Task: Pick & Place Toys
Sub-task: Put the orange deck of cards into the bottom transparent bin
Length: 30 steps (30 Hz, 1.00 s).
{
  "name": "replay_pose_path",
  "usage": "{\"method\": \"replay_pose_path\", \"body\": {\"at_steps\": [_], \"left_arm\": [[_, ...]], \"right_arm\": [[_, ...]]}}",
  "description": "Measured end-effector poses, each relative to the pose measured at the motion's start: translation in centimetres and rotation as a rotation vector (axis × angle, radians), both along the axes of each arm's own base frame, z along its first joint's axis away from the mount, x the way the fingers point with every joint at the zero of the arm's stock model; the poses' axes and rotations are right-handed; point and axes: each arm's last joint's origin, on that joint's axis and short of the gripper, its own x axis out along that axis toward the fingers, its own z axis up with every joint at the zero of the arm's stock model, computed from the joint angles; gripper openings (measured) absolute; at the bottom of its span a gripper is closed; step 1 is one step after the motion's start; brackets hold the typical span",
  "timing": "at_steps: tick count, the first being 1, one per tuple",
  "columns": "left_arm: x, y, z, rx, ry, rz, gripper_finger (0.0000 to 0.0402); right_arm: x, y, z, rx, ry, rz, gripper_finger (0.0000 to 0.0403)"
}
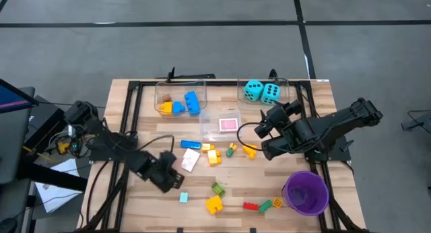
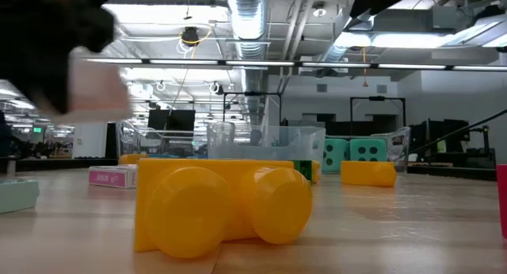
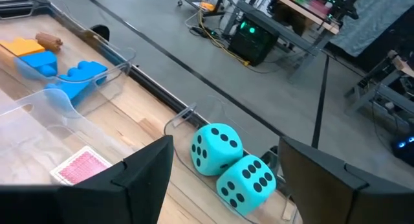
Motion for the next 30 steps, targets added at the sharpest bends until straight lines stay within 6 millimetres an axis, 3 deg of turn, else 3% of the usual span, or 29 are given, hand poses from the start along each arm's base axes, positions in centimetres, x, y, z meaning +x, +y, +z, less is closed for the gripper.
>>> {"method": "replay_pose_path", "body": {"at_steps": [9,18,26,30], "left_arm": [[5.1,6.0,3.6,0.213,-0.074,-0.250,0.0059],[7.1,12.8,5.1,0.489,-0.016,-0.424,0.0059],[8.7,15.0,6.1,0.802,-0.041,-0.551,0.0059],[10.5,15.0,5.1,0.864,-0.069,-0.600,0.0059]], "right_arm": [[-0.1,0.0,0.0,-0.002,0.005,-0.002,0.0272],[-0.1,-0.1,0.1,-0.029,-0.001,-0.004,0.0272],[-0.1,-0.1,0.1,-0.031,-0.003,-0.005,0.0272],[-0.1,-0.1,0.1,-0.033,-0.003,-0.005,0.0272]]}}
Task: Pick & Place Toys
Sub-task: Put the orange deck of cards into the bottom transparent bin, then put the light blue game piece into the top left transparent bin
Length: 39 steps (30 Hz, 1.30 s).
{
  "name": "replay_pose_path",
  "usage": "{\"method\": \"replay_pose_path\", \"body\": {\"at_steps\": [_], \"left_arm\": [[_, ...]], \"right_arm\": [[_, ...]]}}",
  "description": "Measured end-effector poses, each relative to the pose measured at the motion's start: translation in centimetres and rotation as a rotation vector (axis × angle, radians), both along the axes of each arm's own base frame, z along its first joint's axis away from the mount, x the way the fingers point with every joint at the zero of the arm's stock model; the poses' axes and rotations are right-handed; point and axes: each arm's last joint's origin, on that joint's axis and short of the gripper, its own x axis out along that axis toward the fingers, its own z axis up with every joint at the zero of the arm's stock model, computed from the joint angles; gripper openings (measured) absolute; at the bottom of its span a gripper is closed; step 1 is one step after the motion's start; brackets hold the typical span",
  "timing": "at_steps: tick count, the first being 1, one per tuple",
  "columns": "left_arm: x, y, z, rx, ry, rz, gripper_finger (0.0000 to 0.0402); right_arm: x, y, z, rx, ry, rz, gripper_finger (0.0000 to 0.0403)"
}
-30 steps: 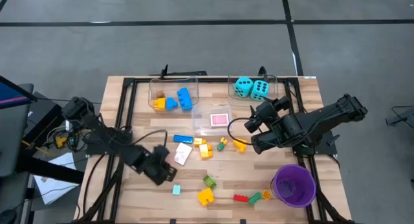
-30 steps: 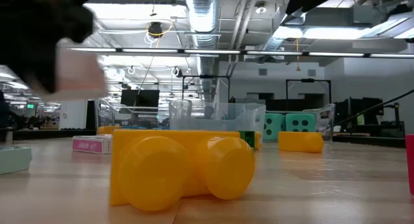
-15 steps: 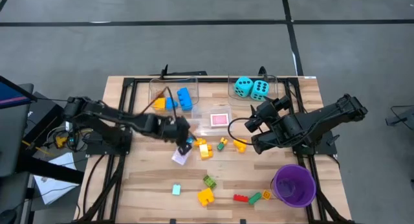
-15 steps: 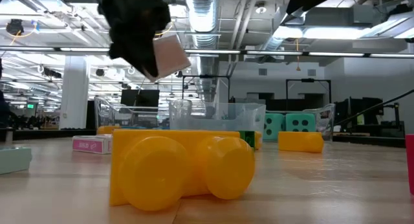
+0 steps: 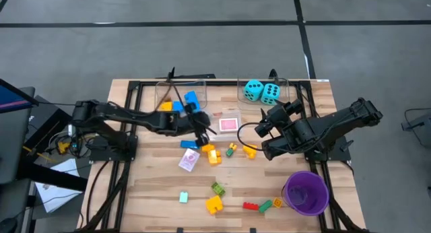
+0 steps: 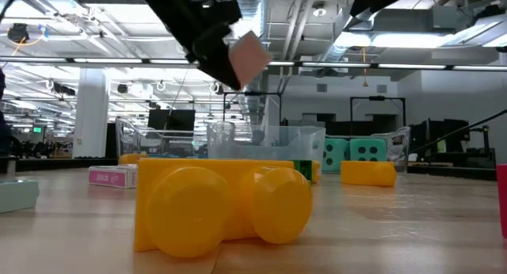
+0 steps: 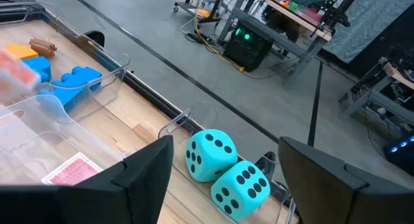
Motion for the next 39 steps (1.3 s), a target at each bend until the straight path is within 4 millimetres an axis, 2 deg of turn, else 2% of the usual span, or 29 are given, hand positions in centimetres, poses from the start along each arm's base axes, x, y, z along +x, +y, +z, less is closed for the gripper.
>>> {"method": "replay_pose_path", "body": {"at_steps": [6,10,15,19,25,27,34,39], "left_arm": [[3.0,0.2,-4.6,0.189,0.199,0.034,0.0059],[5.6,-0.3,-5.2,0.291,0.252,0.001,0.0059],[7.7,0.0,-6.2,0.381,0.391,-0.058,0.0059],[8.7,0.8,-6.7,0.440,0.489,-0.056,0.0059],[9.0,1.8,-6.0,0.422,0.479,-0.036,0.0059],[9.0,1.8,-5.9,0.420,0.472,-0.032,0.0074],[9.1,1.6,-5.8,0.421,0.454,-0.032,0.0163],[9.1,1.6,-5.8,0.421,0.454,-0.032,0.0193]], "right_arm": [[0.0,0.0,0.0,-0.002,-0.001,0.000,0.0272],[0.0,0.0,0.0,-0.002,-0.001,0.000,0.0272],[0.0,0.0,0.0,-0.006,0.000,-0.001,0.0272],[0.0,0.0,0.0,-0.006,0.002,0.000,0.0272],[0.0,0.0,0.0,-0.006,0.001,0.000,0.0272],[0.0,0.0,0.0,-0.006,0.001,0.000,0.0272],[0.0,0.0,0.0,-0.006,0.001,0.000,0.0272],[0.0,0.0,0.0,-0.006,0.000,0.000,0.0272]]}}
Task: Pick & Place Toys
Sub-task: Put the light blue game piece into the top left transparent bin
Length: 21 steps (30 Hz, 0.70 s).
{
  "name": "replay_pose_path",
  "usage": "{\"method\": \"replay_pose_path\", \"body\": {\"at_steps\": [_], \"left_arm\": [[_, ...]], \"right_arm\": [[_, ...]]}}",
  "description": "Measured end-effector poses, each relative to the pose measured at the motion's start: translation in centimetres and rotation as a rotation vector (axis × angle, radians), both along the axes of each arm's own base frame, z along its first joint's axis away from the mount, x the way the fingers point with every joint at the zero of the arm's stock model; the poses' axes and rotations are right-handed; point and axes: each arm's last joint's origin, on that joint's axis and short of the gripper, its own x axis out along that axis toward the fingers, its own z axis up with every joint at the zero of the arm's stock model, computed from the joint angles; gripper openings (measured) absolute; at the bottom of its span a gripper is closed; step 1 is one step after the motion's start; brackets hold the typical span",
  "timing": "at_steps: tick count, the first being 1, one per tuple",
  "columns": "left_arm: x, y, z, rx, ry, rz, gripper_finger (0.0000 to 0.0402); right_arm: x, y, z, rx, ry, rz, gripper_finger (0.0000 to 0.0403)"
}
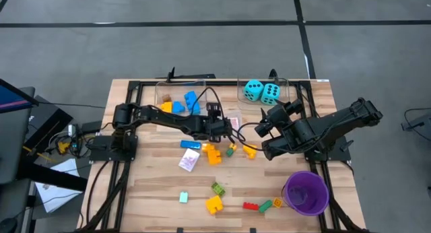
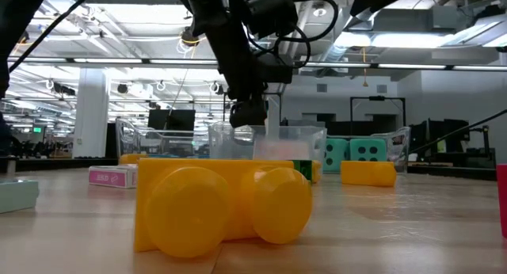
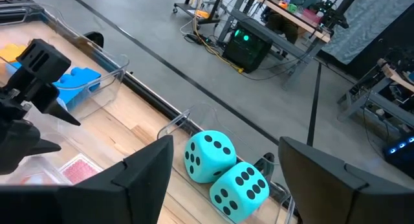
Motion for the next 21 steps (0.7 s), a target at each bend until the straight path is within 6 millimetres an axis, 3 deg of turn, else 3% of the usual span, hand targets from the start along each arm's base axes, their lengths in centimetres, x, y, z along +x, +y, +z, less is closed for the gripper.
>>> {"method": "replay_pose_path", "body": {"at_steps": [5,10,15,21], "left_arm": [[0.0,0.0,0.1,0.015,0.002,0.004,0.0201],[-0.6,-0.1,2.0,0.049,-0.037,0.019,0.0196],[-2.1,-0.7,6.7,0.019,-0.185,0.021,0.0186],[-6.5,-2.0,12.8,-0.353,-0.442,-0.006,0.0178]], "right_arm": [[0.0,0.0,0.0,0.001,-0.002,0.000,0.0272],[0.0,0.0,0.0,0.001,-0.003,0.000,0.0272],[0.0,0.0,0.0,0.003,-0.004,0.000,0.0272],[0.1,0.0,0.0,0.009,-0.003,0.000,0.0272]]}}
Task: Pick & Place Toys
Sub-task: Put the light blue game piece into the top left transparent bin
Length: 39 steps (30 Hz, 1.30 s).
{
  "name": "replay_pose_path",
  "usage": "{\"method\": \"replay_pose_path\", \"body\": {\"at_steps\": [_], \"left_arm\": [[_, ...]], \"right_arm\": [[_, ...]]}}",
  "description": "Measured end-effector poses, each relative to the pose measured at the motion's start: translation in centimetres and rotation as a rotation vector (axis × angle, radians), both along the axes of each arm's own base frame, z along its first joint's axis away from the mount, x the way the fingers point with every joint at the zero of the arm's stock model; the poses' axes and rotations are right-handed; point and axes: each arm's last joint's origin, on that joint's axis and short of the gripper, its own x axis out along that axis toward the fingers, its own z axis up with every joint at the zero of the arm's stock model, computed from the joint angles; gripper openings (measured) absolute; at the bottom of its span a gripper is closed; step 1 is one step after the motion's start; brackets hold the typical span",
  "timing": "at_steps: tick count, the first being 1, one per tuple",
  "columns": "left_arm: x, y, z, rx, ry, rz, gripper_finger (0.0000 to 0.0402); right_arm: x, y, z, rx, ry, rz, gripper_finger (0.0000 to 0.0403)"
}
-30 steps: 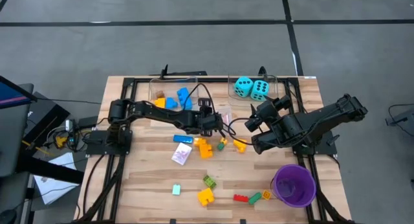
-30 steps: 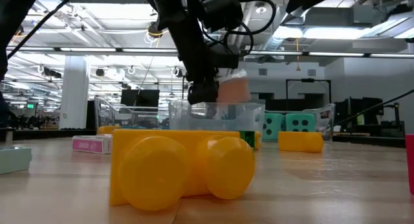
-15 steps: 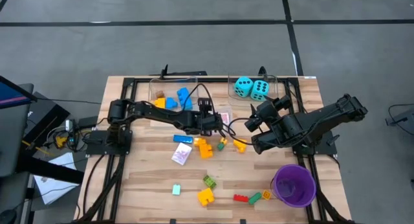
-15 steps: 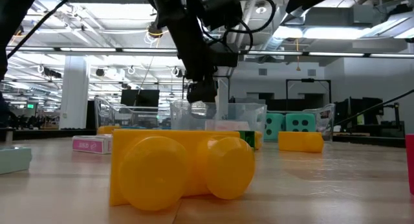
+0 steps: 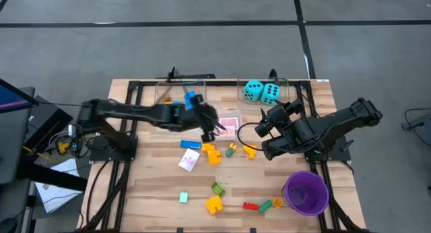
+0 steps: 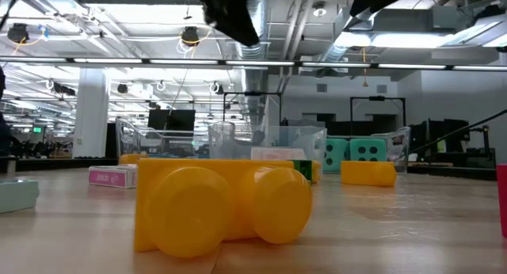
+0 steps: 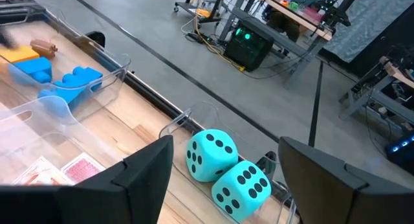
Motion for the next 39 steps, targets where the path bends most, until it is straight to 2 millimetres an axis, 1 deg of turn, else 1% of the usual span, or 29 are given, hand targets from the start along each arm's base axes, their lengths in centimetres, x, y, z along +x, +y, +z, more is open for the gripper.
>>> {"method": "replay_pose_path", "body": {"at_steps": [3,6,9,12,15,19,21,23,25,27,30,33,39], "left_arm": [[-2.7,-0.7,1.9,-0.184,-0.096,-0.022,0.0175],[-5.3,-1.8,3.0,-0.288,-0.159,-0.010,0.0176],[-7.5,-3.3,3.5,-0.391,-0.162,-0.018,0.0187],[-8.4,-5.4,3.6,-0.519,-0.150,-0.057,0.0217],[-8.4,-8.7,3.2,-0.573,-0.116,-0.175,0.0263],[-8.4,-13.5,0.9,-0.547,0.028,-0.330,0.0328],[-8.5,-15.8,-0.1,-0.531,0.067,-0.394,0.0359],[-8.4,-17.9,-1.3,-0.522,0.085,-0.414,0.0386],[-8.5,-19.9,-2.6,-0.520,0.102,-0.422,0.0395],[-8.4,-21.5,-3.7,-0.540,0.116,-0.420,0.0391],[-8.4,-23.1,-5.8,-0.542,0.172,-0.393,0.0389],[-8.5,-24.1,-7.3,-0.542,0.211,-0.369,0.0396],[-8.1,-25.0,-9.5,-0.539,0.258,-0.319,0.0397]], "right_arm": [[0.0,0.0,0.0,0.002,0.000,0.000,0.0272],[0.0,0.0,0.0,0.005,0.000,0.000,0.0272],[0.0,0.0,0.0,0.009,-0.005,-0.001,0.0272],[0.0,0.0,0.0,0.011,-0.008,-0.002,0.0272],[0.0,0.0,0.0,0.011,-0.008,-0.002,0.0272],[0.0,0.0,0.0,0.010,-0.005,-0.002,0.0272],[0.0,0.0,0.0,0.011,-0.005,0.000,0.0272],[0.0,0.2,0.0,0.018,-0.002,0.006,0.0272],[-0.1,0.3,-0.1,0.026,0.003,0.013,0.0272],[-0.2,0.5,-0.1,0.026,0.006,0.020,0.0272],[-0.2,0.6,-0.1,0.026,0.006,0.023,0.0272],[-0.2,0.6,-0.1,0.027,0.005,0.027,0.0272],[-0.2,0.6,-0.1,0.028,0.004,0.026,0.0272]]}}
